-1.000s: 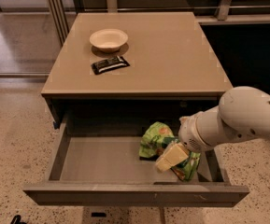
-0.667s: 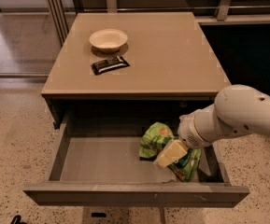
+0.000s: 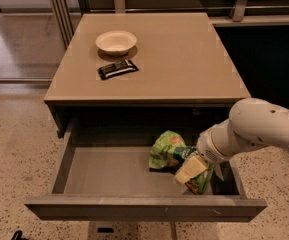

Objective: Pick green rice chip bag from top drawer and place on counter

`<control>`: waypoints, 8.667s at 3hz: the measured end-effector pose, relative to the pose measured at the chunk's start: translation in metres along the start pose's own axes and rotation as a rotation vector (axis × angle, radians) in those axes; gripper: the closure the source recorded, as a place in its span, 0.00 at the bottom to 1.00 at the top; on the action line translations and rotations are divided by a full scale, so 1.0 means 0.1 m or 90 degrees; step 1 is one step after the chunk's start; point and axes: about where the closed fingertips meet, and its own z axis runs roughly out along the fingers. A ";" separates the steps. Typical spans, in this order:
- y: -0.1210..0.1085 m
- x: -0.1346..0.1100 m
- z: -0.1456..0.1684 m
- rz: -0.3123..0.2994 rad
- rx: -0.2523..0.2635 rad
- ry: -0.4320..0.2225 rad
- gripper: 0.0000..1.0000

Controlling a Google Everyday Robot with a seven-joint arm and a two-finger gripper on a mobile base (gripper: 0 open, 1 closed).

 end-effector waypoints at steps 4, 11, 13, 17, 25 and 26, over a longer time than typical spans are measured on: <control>0.01 0.05 0.14 0.007 -0.010 0.012 0.63; 0.48 -0.57 -1.67 -0.126 0.055 -0.133 1.00; 0.55 -0.67 -1.85 -0.159 0.051 -0.136 1.00; -0.32 -1.26 -2.16 -0.045 0.140 -0.152 1.00; -1.29 -1.73 -2.08 0.138 0.234 -0.148 0.82; -1.29 -1.73 -2.08 0.138 0.234 -0.148 0.59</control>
Offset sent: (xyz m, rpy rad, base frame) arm 0.0001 0.0020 -0.0138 -0.0038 0.0242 -0.0016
